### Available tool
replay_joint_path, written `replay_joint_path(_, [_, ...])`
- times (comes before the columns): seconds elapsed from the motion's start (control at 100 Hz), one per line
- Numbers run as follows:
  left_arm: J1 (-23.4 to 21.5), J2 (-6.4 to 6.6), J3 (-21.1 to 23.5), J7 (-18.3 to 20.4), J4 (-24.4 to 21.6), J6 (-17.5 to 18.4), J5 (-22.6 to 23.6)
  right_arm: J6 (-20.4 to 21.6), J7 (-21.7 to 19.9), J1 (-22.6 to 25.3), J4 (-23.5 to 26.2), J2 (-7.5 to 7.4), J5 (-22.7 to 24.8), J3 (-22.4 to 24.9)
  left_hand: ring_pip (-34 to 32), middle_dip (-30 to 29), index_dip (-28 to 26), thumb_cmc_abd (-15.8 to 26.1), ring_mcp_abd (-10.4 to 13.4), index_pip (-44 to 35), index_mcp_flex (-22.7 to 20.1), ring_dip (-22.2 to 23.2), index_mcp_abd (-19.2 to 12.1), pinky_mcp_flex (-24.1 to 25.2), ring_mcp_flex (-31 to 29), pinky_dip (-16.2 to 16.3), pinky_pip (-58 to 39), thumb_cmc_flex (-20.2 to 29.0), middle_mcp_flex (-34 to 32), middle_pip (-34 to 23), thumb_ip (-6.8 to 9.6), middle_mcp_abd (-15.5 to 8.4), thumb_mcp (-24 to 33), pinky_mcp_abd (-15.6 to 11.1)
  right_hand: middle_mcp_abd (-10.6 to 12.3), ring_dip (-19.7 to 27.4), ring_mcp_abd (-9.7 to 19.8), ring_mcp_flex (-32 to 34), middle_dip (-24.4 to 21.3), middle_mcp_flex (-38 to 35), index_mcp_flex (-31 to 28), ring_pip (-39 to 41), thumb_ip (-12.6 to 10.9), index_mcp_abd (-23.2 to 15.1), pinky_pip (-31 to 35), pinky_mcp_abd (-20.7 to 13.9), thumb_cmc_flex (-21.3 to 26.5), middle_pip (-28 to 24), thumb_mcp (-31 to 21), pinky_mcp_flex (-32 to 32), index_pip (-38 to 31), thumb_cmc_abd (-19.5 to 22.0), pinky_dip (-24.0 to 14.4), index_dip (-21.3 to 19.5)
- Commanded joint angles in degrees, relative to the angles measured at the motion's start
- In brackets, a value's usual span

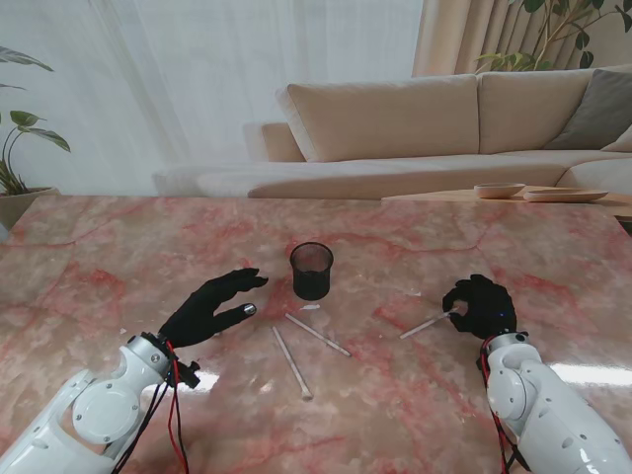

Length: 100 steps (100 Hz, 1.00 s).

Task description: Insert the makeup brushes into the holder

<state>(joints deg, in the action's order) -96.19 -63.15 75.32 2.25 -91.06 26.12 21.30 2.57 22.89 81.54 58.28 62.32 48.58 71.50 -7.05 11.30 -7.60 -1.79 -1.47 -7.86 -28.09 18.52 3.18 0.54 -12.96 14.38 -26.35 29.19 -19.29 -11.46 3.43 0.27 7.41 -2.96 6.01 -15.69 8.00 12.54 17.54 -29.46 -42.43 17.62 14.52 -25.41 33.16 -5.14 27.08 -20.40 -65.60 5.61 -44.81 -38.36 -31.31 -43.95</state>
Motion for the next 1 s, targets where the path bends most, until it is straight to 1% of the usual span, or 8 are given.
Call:
replay_joint_path(0.0, [-0.2, 0.01, -0.3, 0.0, 0.2, -0.1, -0.1, -1.2, -1.9, 2.1, -3.5, -0.05, 0.1, -0.7, 1.6, -0.5, -0.4, 1.8, 2.8, -0.7, -0.3, -0.7, -2.1, 0.2, 0.8, -1.1, 1.9, 1.4, 0.2, 0.7, -0.96, -1.0, -2.1, -0.9, 1.1, -1.6, 1.2, 1.4, 1.3, -1.2, -6.6, 0.1, 0.2, 4.5, 1.2, 0.1, 6.5, -0.6, 0.3, 0.3, -6.2, -5.8, -1.3, -3.6])
replay_joint_path(0.15, [-0.1, 0.00, -0.3, -0.1, 0.2, 0.0, -0.1, -1.3, -1.9, 2.3, -3.4, 0.03, -0.2, -0.7, 1.6, -0.5, -0.4, 1.9, 2.7, -0.7, -0.3, -0.7, -2.1, 0.2, 0.8, -1.1, 2.0, 1.4, 0.2, 0.8, -0.96, -1.0, -2.1, -0.8, 1.3, -1.8, 1.7, 1.4, 2.2, -1.6, -8.0, 0.6, -0.4, 4.6, 1.6, -0.2, 5.8, -0.9, -4.8, 0.4, -6.2, -8.1, -1.2, -3.9])
replay_joint_path(0.38, [-0.2, -0.01, -0.1, -0.1, 0.3, 0.3, -0.1, -1.8, -2.0, 2.4, -3.3, 0.33, -1.2, -0.7, 1.6, -0.5, -0.4, 1.9, 2.7, -0.7, -0.2, -0.7, -2.1, 0.3, 0.9, -1.2, 2.2, 1.4, 0.3, 0.8, -0.96, -1.0, -2.2, -0.7, 1.5, -2.1, 2.3, 1.1, 2.6, -1.4, -8.9, 1.1, -0.7, 5.6, 1.8, -0.8, 4.2, -1.5, -6.7, 0.0, -6.4, -8.2, -1.3, -4.7])
replay_joint_path(0.48, [-0.3, -0.04, 0.1, -0.2, 0.4, 0.4, -0.2, -1.9, -1.8, 2.3, -3.7, 0.41, -1.4, -1.0, 1.6, -0.5, -0.4, 1.9, 2.8, -0.7, -0.2, -0.7, -2.2, 0.2, 0.8, -1.2, 2.2, 1.4, 0.2, 0.8, -0.96, -1.0, -2.2, -0.7, 1.8, -2.1, 2.4, 1.2, 2.6, -1.8, -9.7, 1.2, -0.8, 5.8, 1.8, -0.8, 4.1, -1.6, -6.4, 0.0, -5.4, -8.0, -1.4, -3.5])
replay_joint_path(0.59, [-0.2, 0.01, 0.2, 0.1, 0.3, 0.2, -0.4, -1.7, -1.6, 2.1, -4.0, 0.39, -1.5, -1.3, 1.7, -0.5, -0.4, 1.9, 2.7, -0.7, -0.2, -0.8, -2.1, 0.2, 0.8, -1.2, 2.2, 1.4, 0.2, 0.8, -0.96, -1.0, -2.2, -0.7, 2.4, -2.1, 2.7, 1.7, 2.0, -3.3, -11.2, 1.2, -1.1, 5.7, 1.9, -0.7, 4.0, -1.1, -6.1, 0.2, -6.4, -8.0, -1.5, 1.5])
replay_joint_path(0.9, [0.2, -0.06, 0.1, 0.0, 0.3, 0.2, -0.7, -1.8, -1.8, 1.9, -4.6, 0.49, -2.1, -1.7, 1.6, -0.5, -0.4, 1.9, 2.8, -0.7, -0.3, -0.7, -2.2, 0.2, 0.8, -1.2, 2.2, 1.4, 0.2, 0.8, -0.92, -1.0, -2.3, -0.7, 4.0, -2.1, 3.7, 1.3, 1.7, -3.9, -12.4, 1.2, -2.5, 5.0, 1.5, -1.3, 4.0, -1.0, -7.0, -0.3, -6.5, -7.0, -1.6, 2.1])
replay_joint_path(0.93, [0.3, -0.06, 0.1, 0.0, 0.3, 0.2, -0.7, -1.8, -1.8, 1.9, -4.7, 0.49, -2.1, -1.8, 1.6, -0.5, -0.4, 2.0, 2.8, -0.7, -0.2, -0.7, -2.1, 0.2, 0.8, -1.2, 2.2, 1.4, 0.2, 0.8, -0.92, -1.0, -2.3, -0.7, 4.1, -2.1, 3.8, 1.2, 1.6, -3.9, -12.4, 1.1, -2.6, 4.4, 1.4, -1.4, 3.9, -0.9, -7.0, -0.4, -6.9, -6.8, -1.6, 1.7])
replay_joint_path(0.99, [0.3, -0.05, 0.0, 0.0, 0.3, 0.2, -0.7, -1.8, -1.8, 1.9, -4.8, 0.49, -2.1, -1.9, 1.7, -0.5, -0.4, 2.0, 2.8, -0.7, -0.2, -0.7, -2.2, 0.2, 0.9, -1.2, 2.2, 1.4, 0.2, 0.8, -0.93, -1.0, -2.3, -0.6, 3.9, -2.1, 4.0, 0.6, 1.7, -3.5, -11.9, 0.9, -2.3, 3.2, 0.8, -1.6, 3.1, -1.1, -8.1, -0.7, -6.2, -5.6, -2.0, -3.5])
